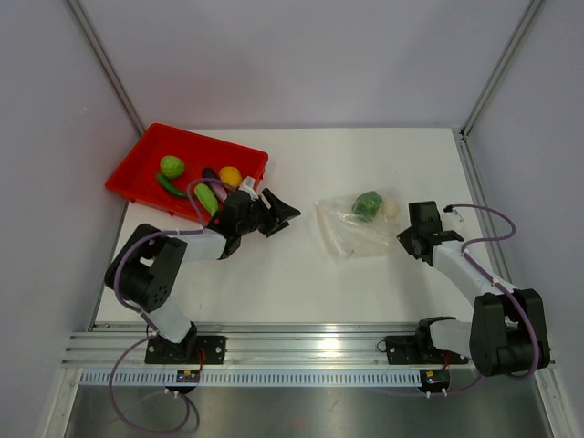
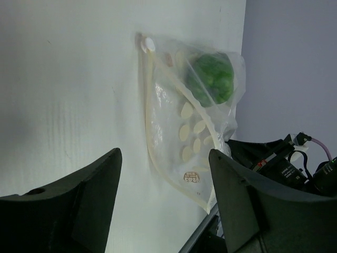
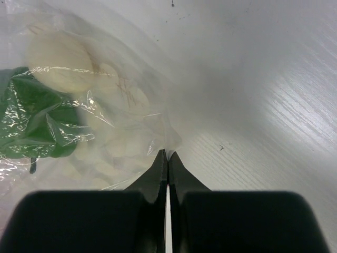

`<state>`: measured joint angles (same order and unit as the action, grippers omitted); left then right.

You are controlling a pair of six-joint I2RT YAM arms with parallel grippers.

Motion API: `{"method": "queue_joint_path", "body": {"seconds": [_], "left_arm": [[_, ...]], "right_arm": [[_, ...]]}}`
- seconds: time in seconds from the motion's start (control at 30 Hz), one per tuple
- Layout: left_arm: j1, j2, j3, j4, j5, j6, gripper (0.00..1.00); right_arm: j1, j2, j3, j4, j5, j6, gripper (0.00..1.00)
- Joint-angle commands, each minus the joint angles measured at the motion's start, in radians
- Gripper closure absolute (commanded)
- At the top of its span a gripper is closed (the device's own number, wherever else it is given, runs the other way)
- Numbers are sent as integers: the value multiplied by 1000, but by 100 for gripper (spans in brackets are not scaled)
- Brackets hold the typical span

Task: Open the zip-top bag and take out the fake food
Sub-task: Adjust the zipper food storage bag at the center of the board.

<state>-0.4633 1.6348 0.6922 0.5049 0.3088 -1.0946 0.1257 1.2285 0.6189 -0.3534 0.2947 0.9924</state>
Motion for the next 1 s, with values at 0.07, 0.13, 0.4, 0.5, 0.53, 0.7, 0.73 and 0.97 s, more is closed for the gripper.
{"method": "queue_joint_path", "body": {"seconds": [0.07,0.13,0.4,0.5,0.53,0.7,0.73,0.97], "left_arm": [[-52,86,6,185,107,-76,38],[-70,99,12,175,102,-73,41],[-147,106,32,150,44,-53,45],[-163,138,56,155,55,-63,45],[-163,148,70,156,64,-67,45],[-166,250,161,133,144,-60,46],[-166,267,180,127,174,-60,46],[-163,361,303,93,225,-48,47]], "right_arm": [[-5,-31,7,37,4,-14,98],[-5,-21,10,36,0,-14,98],[-5,-23,7,45,-14,-17,98],[-5,-34,7,60,-40,-41,99],[-5,-37,7,67,-49,-47,99],[-5,-78,-30,151,-129,-104,99],[-5,-84,-39,169,-149,-121,98],[-5,-124,-80,257,-270,-218,94]]}}
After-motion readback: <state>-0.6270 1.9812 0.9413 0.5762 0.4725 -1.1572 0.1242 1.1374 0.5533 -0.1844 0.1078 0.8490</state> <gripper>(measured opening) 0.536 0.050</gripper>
